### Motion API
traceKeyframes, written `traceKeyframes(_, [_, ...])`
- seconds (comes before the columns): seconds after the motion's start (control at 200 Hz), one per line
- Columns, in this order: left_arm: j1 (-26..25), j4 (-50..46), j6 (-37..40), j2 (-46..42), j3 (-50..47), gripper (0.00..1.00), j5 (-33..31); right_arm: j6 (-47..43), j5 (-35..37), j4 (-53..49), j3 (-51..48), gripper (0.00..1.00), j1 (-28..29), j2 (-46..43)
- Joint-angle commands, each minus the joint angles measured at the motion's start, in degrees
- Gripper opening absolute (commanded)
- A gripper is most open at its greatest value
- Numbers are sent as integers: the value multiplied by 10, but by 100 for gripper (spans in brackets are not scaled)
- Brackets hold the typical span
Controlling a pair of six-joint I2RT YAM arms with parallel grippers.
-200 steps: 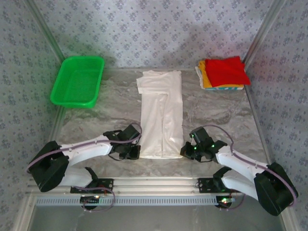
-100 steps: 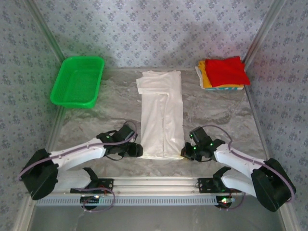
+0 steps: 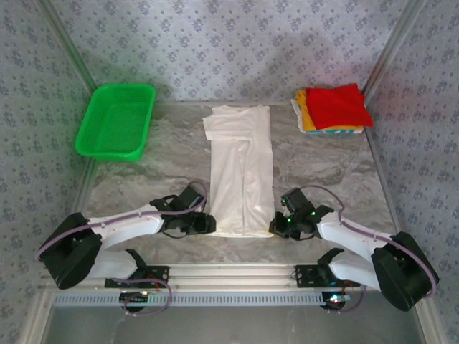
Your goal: Fold and stack the t-shirts
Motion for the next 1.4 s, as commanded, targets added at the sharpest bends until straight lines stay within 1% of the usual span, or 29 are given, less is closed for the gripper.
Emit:
traceKeyframes(0.0, [-9,23,-8,16,7,45,14,-10,11,-3,10,0,4,5])
traceKeyframes(0.08, [-13,40,-12,26,4,46,15,-10,11,-2,12,0,4,5])
traceKeyframes(0.16, [-17,59,-15,37,2,43,17,-10,11,-1,13,0,4,5])
traceKeyframes(0.18, [-17,62,-15,39,2,41,17,-10,11,-1,13,0,4,5])
traceKeyframes(0.245, [-19,71,-15,42,6,25,17,-9,8,-1,14,0,5,4])
traceKeyframes(0.33, [-18,71,-14,39,9,9,12,-8,1,3,15,0,6,0])
traceKeyframes(0.39, [-18,65,-14,30,11,0,4,-11,-3,3,20,0,10,-7])
traceKeyframes(0.545, [-18,44,-14,-7,13,0,-7,-15,-2,-16,37,0,26,-40])
traceKeyframes(0.655, [-21,35,-20,-19,-2,0,-2,1,5,-17,24,0,39,-51])
traceKeyframes(0.829, [-58,19,-48,-44,-31,0,3,44,21,-28,-12,0,86,-68])
traceKeyframes(0.909, [-63,0,-47,-63,-21,0,-3,46,32,-50,-2,0,90,-84])
traceKeyframes(0.979, [-60,-18,-33,-70,6,0,-25,37,37,-80,28,0,83,-85])
traceKeyframes(1.039, [-43,-6,-20,-67,26,0,-9,14,36,-91,61,0,65,-73])
traceKeyframes(1.114, [-6,5,-11,-56,53,0,21,-12,29,-108,105,0,32,-49])
traceKeyframes(1.204, [34,1,22,-40,95,0,33,-46,10,-103,150,0,-13,-13])
traceKeyframes(1.299, [82,-25,62,2,156,0,56,-86,-2,-112,206,0,-55,38])
traceKeyframes(1.394, [125,-26,81,49,208,0,77,-124,-6,-125,268,0,-89,91])
